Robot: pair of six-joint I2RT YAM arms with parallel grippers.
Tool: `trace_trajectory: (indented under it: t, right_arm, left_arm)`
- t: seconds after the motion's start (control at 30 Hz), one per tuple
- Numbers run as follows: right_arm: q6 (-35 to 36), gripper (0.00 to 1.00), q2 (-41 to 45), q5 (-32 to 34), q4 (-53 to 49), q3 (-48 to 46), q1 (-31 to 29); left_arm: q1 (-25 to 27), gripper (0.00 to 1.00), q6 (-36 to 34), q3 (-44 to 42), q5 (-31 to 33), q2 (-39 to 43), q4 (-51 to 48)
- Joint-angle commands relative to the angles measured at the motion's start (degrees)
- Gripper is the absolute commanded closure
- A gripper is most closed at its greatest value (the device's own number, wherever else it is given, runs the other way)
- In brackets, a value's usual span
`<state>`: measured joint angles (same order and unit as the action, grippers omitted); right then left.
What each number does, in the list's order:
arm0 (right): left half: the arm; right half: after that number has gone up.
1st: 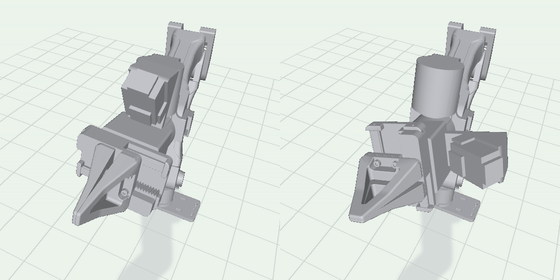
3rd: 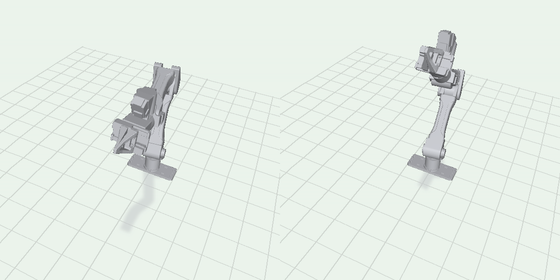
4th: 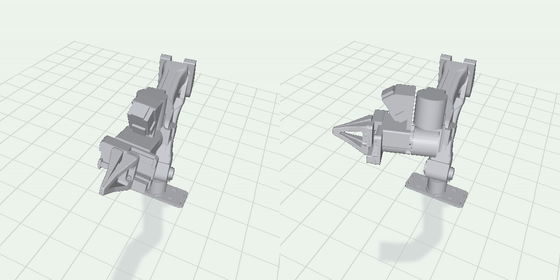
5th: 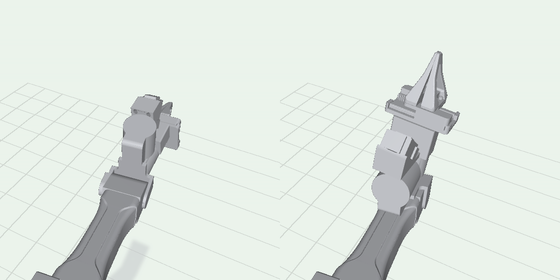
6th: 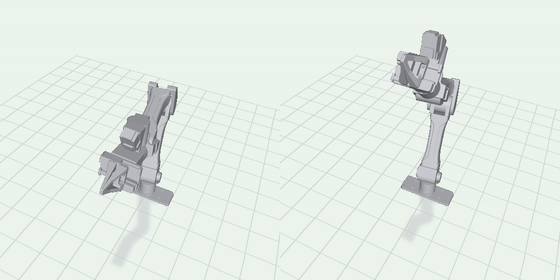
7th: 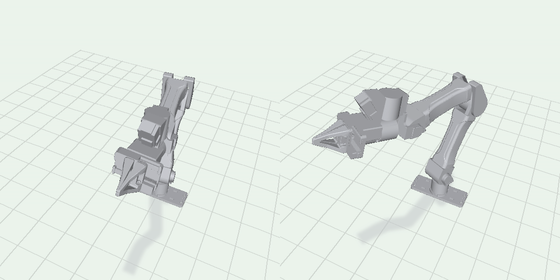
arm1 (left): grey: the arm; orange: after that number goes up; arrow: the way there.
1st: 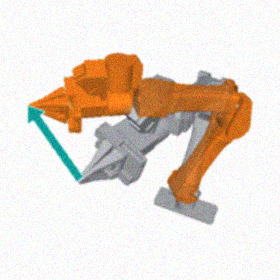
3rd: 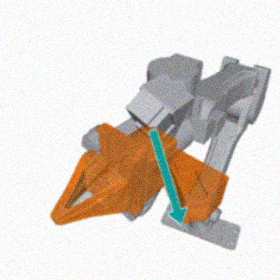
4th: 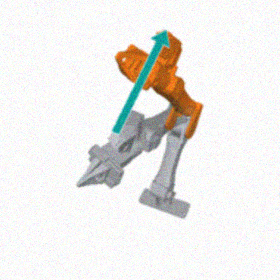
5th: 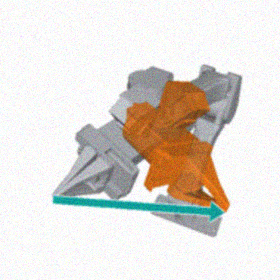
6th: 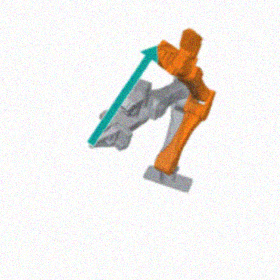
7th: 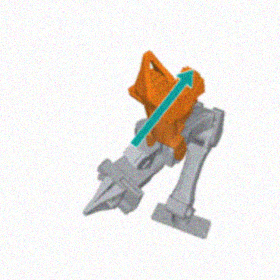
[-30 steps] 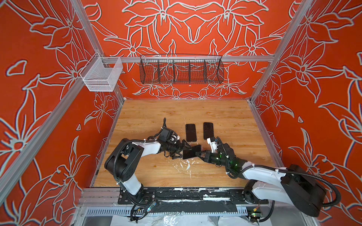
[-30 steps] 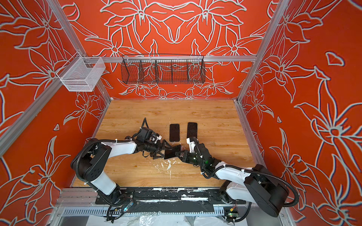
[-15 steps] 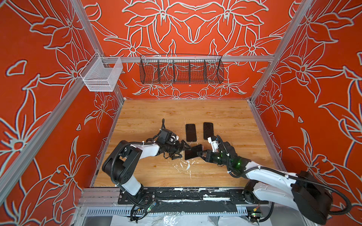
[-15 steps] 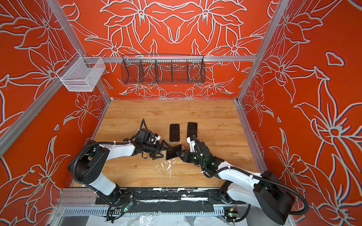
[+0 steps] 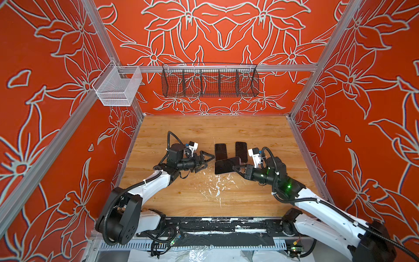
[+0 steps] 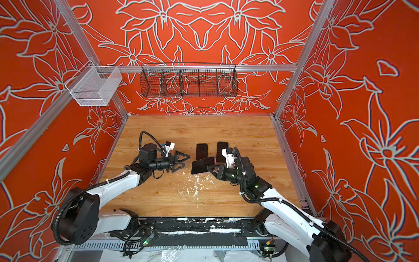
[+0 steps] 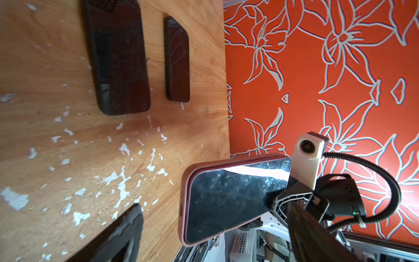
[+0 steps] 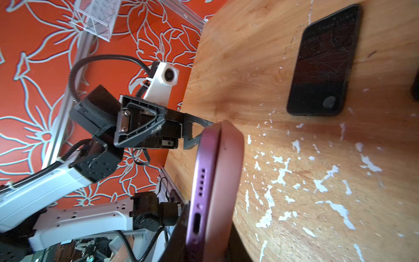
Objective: Put the phone into the phone case
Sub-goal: 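Grasp the cased phone's end with the right gripper while the left grasps the other end, then lift the pink-cased lilac phone off the table with both grippers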
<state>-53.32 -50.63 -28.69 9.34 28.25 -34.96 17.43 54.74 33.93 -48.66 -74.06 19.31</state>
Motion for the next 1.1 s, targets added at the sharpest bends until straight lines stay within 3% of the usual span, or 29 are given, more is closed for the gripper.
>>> trace_trajectory:
  t: [0.0,0.2,0.43,0.57,0.67,1.07]
  right_arm:
    - [-2.37,1.0,-0.02,-4.63,6.39,3.99,0.41]
    - [-6.31,1.0,-1.15,-5.75,11.43,4.39,0.39]
    - [-9.23,1.0,-4.46,-5.43,16.93,3.38,0.35]
    - [-9.36,1.0,-4.84,-4.42,16.51,3.28,0.37]
    - [-9.61,1.0,-5.09,-3.78,15.79,3.21,0.51]
    - [-9.68,1.0,-7.33,-2.52,13.49,3.01,0.51]
  left_arm:
    - [-0.14,0.03,1.87,-1.02,-4.17,-0.46,6.45]
    - [-0.07,0.03,11.8,-2.96,-8.64,-5.47,25.51]
    - [0.84,0.29,21.81,-3.3,-11.28,-7.91,42.94]
    - [0.85,0.48,22.53,-4.22,-10.87,-6.33,44.76]
    - [0.85,0.53,21.65,-4.4,-10.49,-4.77,43.56]
    - [2.73,0.49,19.83,-0.91,-10.28,-1.37,39.24]
